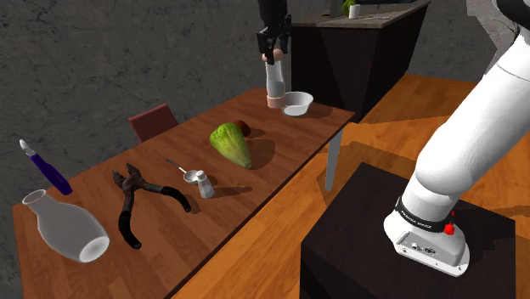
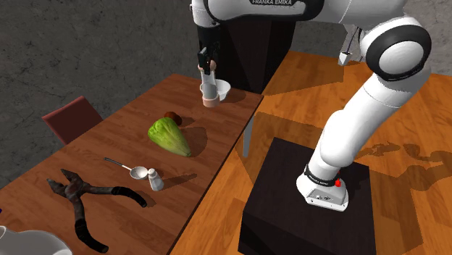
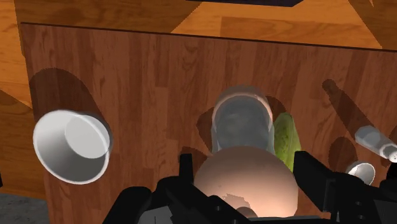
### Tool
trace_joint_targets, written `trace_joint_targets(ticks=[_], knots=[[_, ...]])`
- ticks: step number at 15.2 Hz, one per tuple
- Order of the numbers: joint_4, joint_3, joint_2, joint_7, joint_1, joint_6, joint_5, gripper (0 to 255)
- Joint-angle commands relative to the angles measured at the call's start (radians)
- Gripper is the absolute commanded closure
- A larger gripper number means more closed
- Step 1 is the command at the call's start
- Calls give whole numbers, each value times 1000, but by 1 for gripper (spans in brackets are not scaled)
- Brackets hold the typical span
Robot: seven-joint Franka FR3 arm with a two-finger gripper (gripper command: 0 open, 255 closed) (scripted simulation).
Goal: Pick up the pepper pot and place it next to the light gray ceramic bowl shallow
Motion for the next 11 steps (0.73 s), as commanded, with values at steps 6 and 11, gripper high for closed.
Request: trace_joint_targets(ticks=[6,11], knots=[[3,-108,14,-171,-68,40,-8,255],[43,-181,56,-289,-115,61,-9,255]])
